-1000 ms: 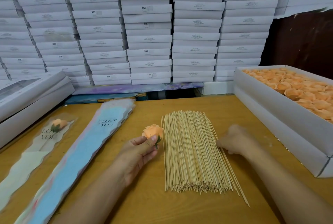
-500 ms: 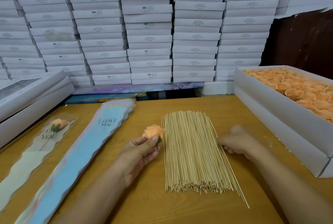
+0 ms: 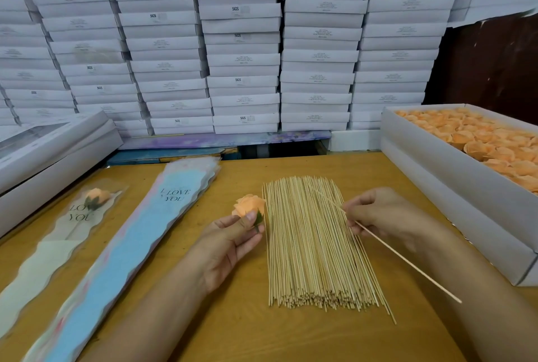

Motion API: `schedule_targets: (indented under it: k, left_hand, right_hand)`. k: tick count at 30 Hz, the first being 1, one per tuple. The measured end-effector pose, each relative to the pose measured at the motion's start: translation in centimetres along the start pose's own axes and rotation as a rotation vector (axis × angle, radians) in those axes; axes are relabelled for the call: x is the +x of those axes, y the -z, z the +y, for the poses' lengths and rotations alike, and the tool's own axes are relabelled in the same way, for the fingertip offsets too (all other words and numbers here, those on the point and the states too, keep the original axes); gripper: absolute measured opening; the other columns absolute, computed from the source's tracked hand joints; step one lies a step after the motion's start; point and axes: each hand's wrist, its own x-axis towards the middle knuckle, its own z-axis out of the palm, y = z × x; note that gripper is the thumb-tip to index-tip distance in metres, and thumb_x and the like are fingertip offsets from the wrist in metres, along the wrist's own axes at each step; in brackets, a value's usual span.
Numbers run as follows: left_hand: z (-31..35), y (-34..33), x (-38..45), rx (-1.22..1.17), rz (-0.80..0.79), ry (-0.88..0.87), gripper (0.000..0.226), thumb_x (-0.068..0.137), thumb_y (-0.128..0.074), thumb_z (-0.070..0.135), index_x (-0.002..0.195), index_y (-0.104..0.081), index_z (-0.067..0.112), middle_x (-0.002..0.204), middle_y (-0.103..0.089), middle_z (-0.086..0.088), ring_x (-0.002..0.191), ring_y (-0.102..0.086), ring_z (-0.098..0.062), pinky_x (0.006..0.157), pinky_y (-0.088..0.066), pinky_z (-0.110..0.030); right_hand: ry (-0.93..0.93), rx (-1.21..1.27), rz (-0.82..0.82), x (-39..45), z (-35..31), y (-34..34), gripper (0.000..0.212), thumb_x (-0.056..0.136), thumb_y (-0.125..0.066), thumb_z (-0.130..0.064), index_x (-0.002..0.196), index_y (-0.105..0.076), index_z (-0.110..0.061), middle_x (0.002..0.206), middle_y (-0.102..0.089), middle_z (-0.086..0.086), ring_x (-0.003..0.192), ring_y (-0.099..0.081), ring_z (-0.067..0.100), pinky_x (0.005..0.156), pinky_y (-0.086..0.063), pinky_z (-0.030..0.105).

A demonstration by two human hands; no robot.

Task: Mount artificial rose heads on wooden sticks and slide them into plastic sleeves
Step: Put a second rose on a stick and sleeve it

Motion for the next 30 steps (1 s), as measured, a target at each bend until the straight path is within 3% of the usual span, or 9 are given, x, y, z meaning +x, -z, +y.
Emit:
schedule_targets:
  k: [6,10,14,23,30]
  left_hand:
    - [0.7,0.2,0.6,-0.053,0.009,-0.007,0.065,0.07,-0.077,0.005,0.132,-0.057,-0.003,0.107,-0.075,-0.02,0.085,-0.077,-0.024,0.069,-0.064,-0.03]
    - [1.5,0.3,0.8,-0.106,-0.001,0.005,0.044,0.071,-0.074,0.004,0.114,-0.067,-0.003,0.099,-0.076,-0.02,0.081,-0.077,-0.024,0.067,-0.064,-0.03]
    - [2.1,0.1,0.9,-0.14,0.013,-0.009,0.037,0.073,-0.073,0.008,0.108,-0.066,-0.002,0.092,-0.076,-0.019,0.075,-0.077,-0.02,0.065,-0.063,-0.028]
    - [2.4,-2.2,2.2,-0.378,0.008,-0.056,0.033,0.071,-0.072,0.007,0.101,-0.066,-0.005,0.084,-0.076,-0.02,0.071,-0.076,-0.02,0.064,-0.063,-0.028]
    - [2.1,-1.5,2.4,-0.385,0.01,-0.038,0.038,0.072,-0.072,0.008,0.107,-0.065,-0.005,0.088,-0.076,-0.022,0.072,-0.077,-0.02,0.068,-0.062,-0.03]
  right_hand:
    - [-0.018,0.115,-0.182,-0.1,0.0,-0.8,0.015,0.088,-0.072,-0.003,0.101,-0.077,-0.01,0.086,-0.077,0.011,0.074,-0.07,0.014,0.064,-0.056,0.024]
    - [0.011,0.161,-0.169,-0.3,-0.6,-1.4,0.017,0.087,-0.073,-0.004,0.087,-0.082,-0.019,0.089,-0.077,0.01,0.074,-0.07,0.013,0.061,-0.055,0.021]
    - [0.056,0.135,-0.17,-0.8,-1.0,-1.7,0.02,0.086,-0.074,-0.006,0.087,-0.081,-0.024,0.09,-0.078,0.007,0.074,-0.071,0.013,0.061,-0.054,0.021]
    - [0.133,0.004,-0.267,-2.7,-1.7,-2.5,0.014,0.088,-0.07,-0.001,0.096,-0.078,-0.01,0.081,-0.077,0.009,0.066,-0.069,0.014,0.059,-0.054,0.021]
    - [0.074,-0.137,-0.336,-3.0,-1.2,-2.8,0.012,0.088,-0.069,0.003,0.095,-0.077,-0.002,0.078,-0.076,0.009,0.065,-0.069,0.011,0.06,-0.056,0.022]
